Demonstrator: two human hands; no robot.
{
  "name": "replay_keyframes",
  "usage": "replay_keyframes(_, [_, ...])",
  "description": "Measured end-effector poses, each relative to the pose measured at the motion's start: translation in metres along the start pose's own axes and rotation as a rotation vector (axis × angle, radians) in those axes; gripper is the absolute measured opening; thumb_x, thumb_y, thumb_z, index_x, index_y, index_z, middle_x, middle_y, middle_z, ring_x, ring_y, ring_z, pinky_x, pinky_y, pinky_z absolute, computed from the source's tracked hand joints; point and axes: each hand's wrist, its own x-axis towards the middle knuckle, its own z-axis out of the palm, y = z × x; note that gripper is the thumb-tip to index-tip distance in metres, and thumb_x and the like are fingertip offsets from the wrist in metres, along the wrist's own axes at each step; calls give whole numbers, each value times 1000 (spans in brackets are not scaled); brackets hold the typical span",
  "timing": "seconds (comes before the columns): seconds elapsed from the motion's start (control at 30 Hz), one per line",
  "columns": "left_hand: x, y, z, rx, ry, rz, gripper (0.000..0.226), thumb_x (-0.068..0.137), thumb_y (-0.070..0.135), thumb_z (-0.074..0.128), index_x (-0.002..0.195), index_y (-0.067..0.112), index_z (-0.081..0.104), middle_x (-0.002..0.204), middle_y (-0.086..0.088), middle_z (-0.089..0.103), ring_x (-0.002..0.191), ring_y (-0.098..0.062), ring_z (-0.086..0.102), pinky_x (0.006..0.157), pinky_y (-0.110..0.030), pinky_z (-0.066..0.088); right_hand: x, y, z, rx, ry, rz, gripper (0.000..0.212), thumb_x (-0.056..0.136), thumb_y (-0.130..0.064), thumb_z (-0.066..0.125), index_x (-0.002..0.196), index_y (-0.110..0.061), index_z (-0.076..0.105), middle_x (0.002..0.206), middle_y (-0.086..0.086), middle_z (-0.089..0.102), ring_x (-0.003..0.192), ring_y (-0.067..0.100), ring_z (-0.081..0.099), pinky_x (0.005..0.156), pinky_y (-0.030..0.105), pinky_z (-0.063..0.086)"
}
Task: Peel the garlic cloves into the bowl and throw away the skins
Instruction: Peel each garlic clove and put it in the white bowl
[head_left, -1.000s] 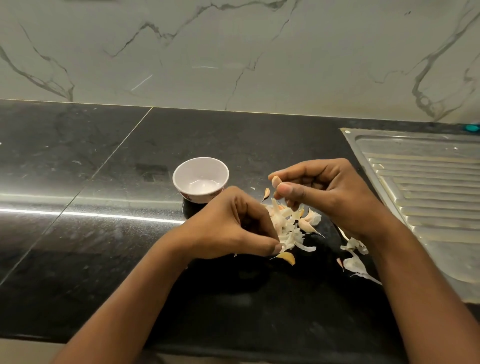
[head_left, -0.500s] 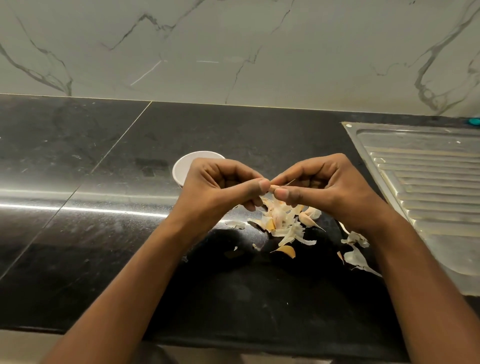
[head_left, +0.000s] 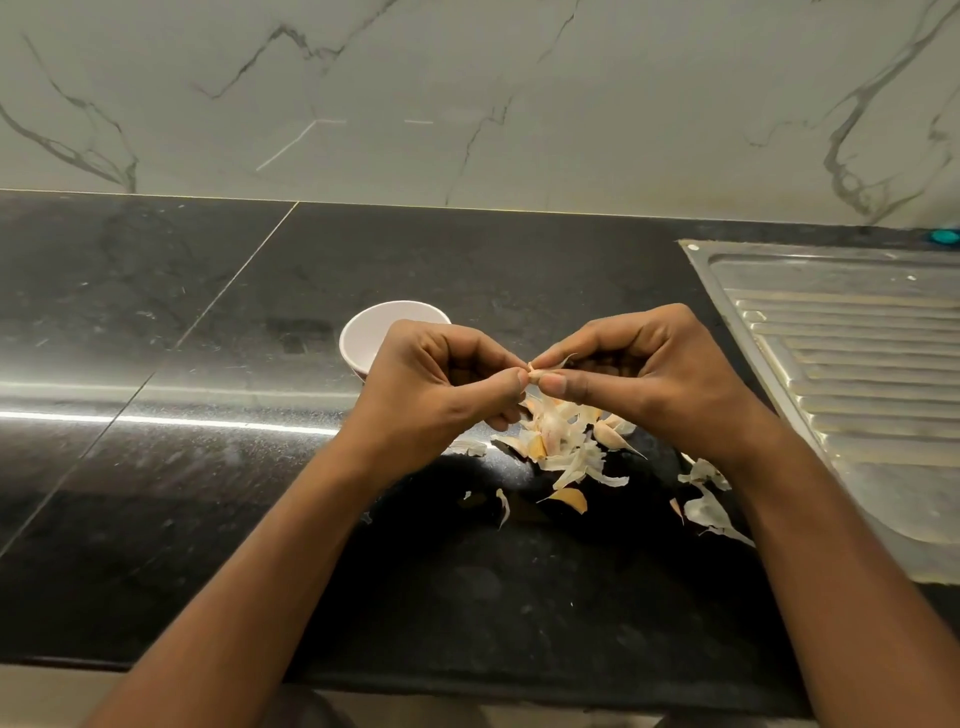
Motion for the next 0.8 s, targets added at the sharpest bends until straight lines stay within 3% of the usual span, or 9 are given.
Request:
replay_keyframes(0.23, [0, -1, 8, 139, 55, 20, 9, 92, 0, 75, 84, 5, 77, 63, 5, 71, 52, -10, 65, 52, -18, 50, 1, 1, 4, -32, 26, -38, 20, 87, -15, 86, 105, -9, 83, 93, 1, 83, 88, 21, 81, 78, 30, 66])
replay_keyframes(0.43, [2, -1, 7, -122, 70, -71, 15, 95, -5, 69, 85, 5, 75, 62, -7, 66, 52, -16, 60, 50, -23, 48, 1, -3, 5, 106, 93, -50, 21, 87, -5, 83, 108, -2, 81, 91, 9, 83, 81, 25, 80, 74, 28, 64])
replay_keyframes(0.6, [1, -1, 7, -134, 24, -76, 9, 88, 5, 70, 82, 9, 75, 60, -7, 65, 51, -18, 60, 49, -25, 48, 2, -5, 8, 235, 122, -29, 18, 87, -12, 80, 105, -7, 80, 91, 10, 82, 79, 25, 78, 75, 30, 64])
replay_keyframes(0.8, [-2, 0, 3, -157, -75, -74, 11, 90, -5, 74, 82, 2, 73, 64, -2, 70, 52, -17, 63, 50, -24, 50, 3, -3, 0, 337, 127, 21, 17, 90, -17, 74, 104, -9, 79, 87, 7, 78, 77, 16, 72, 74, 25, 60])
